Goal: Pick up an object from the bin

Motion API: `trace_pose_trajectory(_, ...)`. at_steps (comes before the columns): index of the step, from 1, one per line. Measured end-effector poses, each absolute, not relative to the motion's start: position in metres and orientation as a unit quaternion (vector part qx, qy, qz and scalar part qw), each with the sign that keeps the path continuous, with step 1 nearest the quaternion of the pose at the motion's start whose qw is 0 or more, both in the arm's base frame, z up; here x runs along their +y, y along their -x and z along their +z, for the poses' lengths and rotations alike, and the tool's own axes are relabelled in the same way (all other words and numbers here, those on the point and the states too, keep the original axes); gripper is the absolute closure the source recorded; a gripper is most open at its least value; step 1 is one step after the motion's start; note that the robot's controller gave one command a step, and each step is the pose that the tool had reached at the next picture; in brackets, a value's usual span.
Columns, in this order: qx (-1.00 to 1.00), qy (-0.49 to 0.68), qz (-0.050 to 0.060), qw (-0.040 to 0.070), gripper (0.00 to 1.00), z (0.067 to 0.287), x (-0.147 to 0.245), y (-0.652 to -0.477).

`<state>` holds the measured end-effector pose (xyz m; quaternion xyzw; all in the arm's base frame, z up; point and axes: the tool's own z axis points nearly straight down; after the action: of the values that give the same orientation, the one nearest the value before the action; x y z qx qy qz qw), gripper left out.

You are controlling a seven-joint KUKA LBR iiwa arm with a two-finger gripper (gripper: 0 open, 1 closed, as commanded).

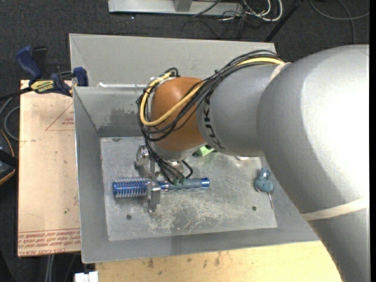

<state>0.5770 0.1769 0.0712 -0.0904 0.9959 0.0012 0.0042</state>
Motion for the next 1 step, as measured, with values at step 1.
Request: trace_pose_trajectory(1,0.995,0.101,0.001,0.001,0.00,0.1015,0.1741,-0.5603)
